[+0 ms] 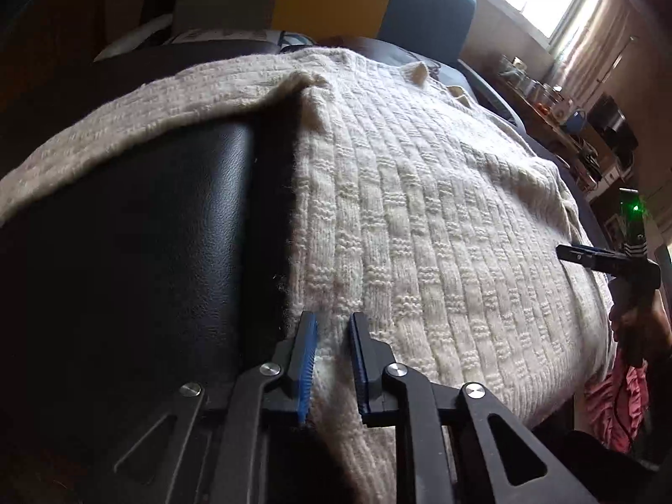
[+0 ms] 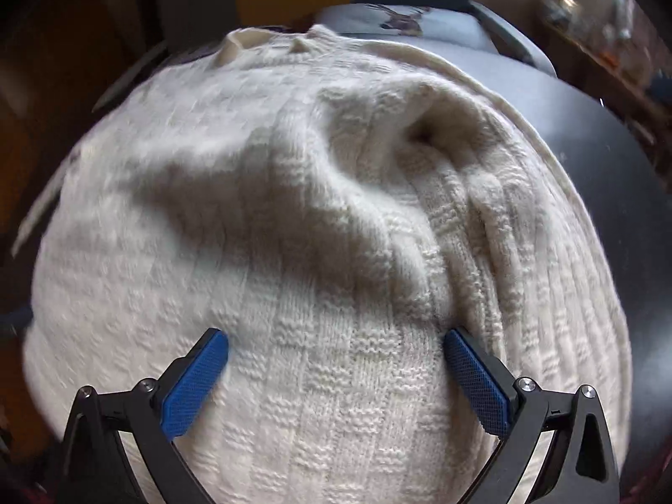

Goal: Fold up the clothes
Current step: 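Grasp a sleeve with the right gripper and fold it across the body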

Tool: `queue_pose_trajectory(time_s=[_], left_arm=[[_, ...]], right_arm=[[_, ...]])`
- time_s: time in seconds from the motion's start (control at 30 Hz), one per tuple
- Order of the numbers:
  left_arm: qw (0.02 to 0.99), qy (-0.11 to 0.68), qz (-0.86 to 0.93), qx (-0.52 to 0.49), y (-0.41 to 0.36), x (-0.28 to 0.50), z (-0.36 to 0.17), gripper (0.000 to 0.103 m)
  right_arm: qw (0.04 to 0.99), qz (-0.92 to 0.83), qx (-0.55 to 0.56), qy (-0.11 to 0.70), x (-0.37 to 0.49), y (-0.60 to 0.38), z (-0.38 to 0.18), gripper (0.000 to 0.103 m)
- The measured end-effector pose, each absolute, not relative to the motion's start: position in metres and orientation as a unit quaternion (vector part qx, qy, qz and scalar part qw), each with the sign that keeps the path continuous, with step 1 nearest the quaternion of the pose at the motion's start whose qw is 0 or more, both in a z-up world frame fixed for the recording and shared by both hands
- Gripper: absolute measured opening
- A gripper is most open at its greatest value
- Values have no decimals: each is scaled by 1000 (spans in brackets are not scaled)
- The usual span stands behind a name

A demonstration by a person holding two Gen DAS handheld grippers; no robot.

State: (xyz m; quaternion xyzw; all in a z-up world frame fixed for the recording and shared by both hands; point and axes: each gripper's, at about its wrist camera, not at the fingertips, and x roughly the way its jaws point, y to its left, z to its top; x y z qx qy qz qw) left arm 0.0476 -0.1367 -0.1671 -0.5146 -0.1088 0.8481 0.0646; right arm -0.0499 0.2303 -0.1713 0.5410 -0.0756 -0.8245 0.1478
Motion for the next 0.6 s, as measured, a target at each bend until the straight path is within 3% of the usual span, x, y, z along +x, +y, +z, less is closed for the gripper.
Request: queue_pose_trajectory(time_s=[0.27, 0.47, 0.6], left_arm=[[107, -132, 861, -479, -114, 43, -134, 23], [163, -90, 857, -481, -65, 20, -128, 23], [189, -56, 845, -496, -25, 6, -137, 23]], right_arm=[[114, -847, 511, -96, -18, 254, -150, 103], [-16, -865, 471, -175, 24, 365, -137, 103], [-127, -854, 490, -119, 41, 413, -147, 103]])
